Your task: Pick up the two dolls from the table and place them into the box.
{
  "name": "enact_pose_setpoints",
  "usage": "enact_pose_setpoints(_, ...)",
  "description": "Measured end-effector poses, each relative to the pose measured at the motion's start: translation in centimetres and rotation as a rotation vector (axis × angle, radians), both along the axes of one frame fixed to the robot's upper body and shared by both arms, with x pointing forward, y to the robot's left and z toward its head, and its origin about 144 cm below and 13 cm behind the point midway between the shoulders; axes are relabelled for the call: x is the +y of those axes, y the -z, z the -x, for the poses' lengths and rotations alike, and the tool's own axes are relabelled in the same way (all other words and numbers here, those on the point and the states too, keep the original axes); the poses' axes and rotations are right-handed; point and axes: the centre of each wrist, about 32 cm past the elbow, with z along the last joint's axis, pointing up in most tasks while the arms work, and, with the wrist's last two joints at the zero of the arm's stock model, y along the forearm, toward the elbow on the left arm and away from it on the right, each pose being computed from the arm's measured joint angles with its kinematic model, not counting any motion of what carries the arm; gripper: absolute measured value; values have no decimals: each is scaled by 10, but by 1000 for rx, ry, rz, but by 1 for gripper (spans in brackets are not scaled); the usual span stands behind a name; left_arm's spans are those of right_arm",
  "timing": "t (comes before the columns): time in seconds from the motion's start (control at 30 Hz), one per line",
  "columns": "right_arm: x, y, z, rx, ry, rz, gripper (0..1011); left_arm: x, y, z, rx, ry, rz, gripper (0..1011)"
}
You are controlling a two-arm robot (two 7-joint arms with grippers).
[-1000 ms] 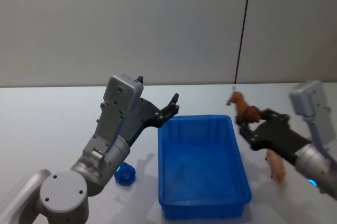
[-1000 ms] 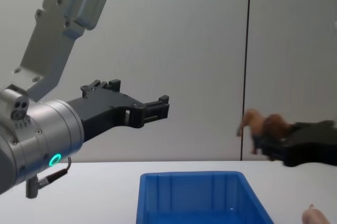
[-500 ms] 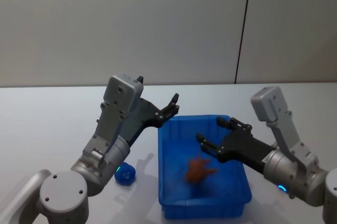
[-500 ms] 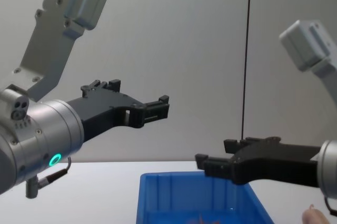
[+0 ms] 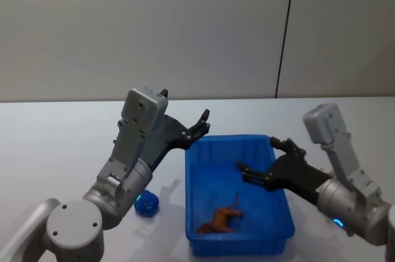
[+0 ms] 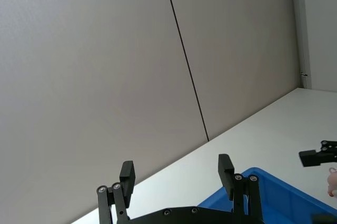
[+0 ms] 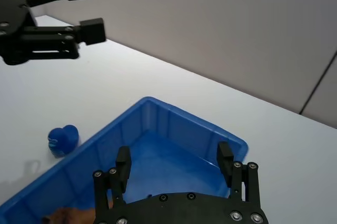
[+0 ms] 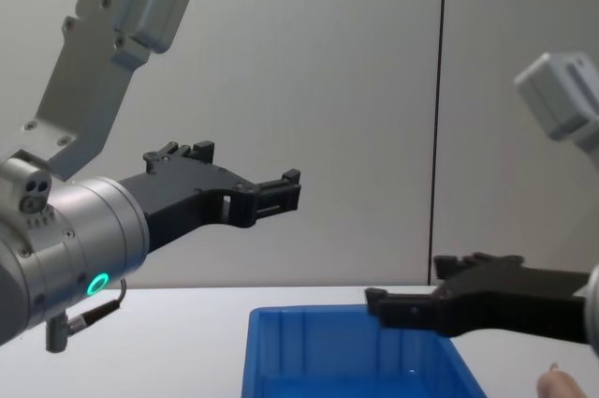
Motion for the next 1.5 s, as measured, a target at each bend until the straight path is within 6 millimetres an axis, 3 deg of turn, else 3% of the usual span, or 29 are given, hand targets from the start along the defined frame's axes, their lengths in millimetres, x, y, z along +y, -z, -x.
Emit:
enact_pose_setpoints(0.77, -50, 9, 27, 87, 219, 51, 1001, 0, 0, 0, 0, 0, 0, 1000)
enact_pose_setpoints(1.5, -65, 31, 22, 234, 288, 95, 1001, 0, 0, 0, 0, 0, 0, 1000)
